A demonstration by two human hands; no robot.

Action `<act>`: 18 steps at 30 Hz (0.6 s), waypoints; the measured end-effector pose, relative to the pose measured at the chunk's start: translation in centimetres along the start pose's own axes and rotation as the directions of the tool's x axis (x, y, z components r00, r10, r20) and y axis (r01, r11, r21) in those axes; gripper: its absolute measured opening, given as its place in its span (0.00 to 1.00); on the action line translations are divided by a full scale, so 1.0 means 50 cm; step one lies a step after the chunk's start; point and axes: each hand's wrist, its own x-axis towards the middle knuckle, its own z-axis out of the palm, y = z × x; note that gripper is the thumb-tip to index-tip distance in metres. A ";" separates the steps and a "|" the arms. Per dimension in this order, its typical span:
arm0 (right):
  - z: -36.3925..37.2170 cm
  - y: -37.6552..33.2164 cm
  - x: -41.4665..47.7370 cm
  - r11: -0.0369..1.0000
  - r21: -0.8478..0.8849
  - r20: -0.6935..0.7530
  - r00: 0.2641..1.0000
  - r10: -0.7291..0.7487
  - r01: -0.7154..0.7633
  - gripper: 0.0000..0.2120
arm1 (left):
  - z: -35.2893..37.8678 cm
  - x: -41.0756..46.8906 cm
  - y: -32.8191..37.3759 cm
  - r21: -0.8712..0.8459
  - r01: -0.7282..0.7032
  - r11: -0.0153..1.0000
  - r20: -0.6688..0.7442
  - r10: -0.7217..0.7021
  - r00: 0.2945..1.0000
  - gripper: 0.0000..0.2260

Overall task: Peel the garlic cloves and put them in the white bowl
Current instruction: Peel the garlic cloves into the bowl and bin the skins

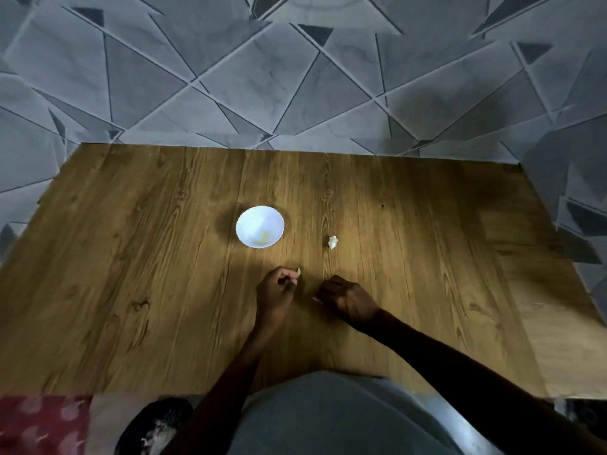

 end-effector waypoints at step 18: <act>-0.082 -0.067 0.100 0.660 0.408 0.174 0.763 0.622 -0.631 0.04 | 0.032 -0.002 0.084 -0.691 0.713 0.119 0.547 -0.558 0.624 0.15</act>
